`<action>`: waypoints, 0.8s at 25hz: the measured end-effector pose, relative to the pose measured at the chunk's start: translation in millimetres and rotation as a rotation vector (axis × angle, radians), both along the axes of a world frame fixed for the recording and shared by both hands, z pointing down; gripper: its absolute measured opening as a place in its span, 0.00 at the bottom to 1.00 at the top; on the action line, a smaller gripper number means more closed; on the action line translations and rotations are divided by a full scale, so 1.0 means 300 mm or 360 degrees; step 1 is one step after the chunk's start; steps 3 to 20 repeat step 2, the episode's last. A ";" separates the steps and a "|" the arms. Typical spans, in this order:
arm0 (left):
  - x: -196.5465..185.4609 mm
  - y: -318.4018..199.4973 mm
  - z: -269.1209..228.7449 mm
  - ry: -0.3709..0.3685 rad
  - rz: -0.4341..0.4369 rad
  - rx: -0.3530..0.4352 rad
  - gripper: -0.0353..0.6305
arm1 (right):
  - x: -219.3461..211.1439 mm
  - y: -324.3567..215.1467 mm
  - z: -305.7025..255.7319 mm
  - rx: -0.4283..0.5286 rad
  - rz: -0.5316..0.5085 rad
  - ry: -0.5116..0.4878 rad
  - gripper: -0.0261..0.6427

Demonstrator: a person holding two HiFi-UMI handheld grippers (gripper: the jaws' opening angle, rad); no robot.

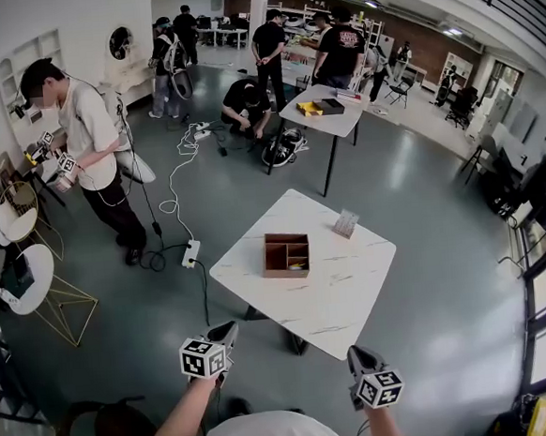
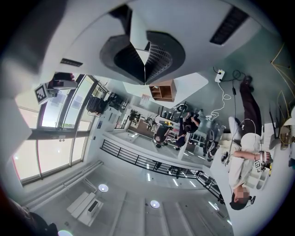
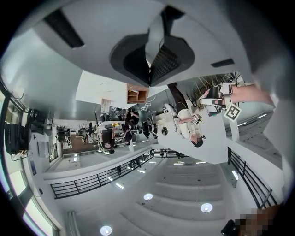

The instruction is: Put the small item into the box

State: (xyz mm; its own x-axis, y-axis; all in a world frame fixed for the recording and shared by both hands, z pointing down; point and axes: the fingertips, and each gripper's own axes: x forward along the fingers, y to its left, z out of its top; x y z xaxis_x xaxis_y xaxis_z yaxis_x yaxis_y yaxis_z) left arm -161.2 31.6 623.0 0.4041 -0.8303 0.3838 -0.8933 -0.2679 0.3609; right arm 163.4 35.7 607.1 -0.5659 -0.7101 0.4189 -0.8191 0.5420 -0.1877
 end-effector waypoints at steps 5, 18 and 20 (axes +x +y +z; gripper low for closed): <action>-0.001 0.000 0.002 0.0001 -0.0003 -0.0001 0.08 | 0.002 -0.001 0.001 0.0002 0.0001 -0.0001 0.08; -0.001 0.000 0.002 0.0001 -0.0003 -0.0001 0.08 | 0.002 -0.001 0.001 0.0002 0.0001 -0.0001 0.08; -0.001 0.000 0.002 0.0001 -0.0003 -0.0001 0.08 | 0.002 -0.001 0.001 0.0002 0.0001 -0.0001 0.08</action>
